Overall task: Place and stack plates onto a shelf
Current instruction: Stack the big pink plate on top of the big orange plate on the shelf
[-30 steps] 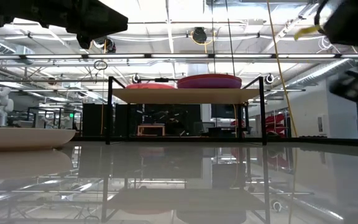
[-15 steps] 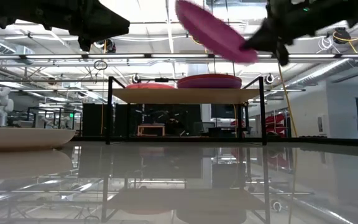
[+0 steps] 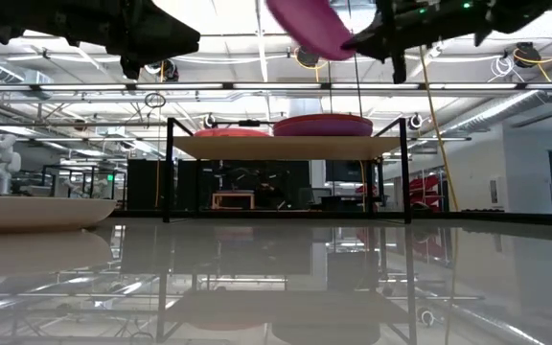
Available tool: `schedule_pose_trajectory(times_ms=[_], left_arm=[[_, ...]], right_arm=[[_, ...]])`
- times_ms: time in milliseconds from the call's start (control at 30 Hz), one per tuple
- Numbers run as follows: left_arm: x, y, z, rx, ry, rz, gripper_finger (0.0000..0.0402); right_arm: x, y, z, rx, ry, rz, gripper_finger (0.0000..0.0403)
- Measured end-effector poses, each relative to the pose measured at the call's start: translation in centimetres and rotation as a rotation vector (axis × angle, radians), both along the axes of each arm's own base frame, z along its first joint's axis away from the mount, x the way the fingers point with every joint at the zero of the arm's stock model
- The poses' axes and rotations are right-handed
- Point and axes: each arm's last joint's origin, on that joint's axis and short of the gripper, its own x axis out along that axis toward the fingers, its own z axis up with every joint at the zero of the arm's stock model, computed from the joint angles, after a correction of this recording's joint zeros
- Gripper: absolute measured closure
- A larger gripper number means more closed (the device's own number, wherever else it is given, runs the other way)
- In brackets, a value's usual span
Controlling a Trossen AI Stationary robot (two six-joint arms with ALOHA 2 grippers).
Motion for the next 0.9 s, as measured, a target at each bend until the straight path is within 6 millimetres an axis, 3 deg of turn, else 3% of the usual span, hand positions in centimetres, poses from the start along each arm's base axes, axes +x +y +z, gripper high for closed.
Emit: schedule_pose_trajectory(times_ms=[133,333,900], left_arm=[[0.0,0.0,0.0,-0.016,-0.004,0.001,0.0295],[0.0,0.0,-0.1,-0.020,0.005,0.001,0.0295],[0.0,0.0,-0.5,-0.045,0.039,0.005,0.0295]], right_arm=[[1.2,-1.6,0.7,-0.014,0.149,-0.019,0.0403],[2.2,-2.4,2.0,-0.041,0.308,-0.014,0.0403],[-0.1,-5.8,1.1,0.050,0.459,-0.162,0.0400]])
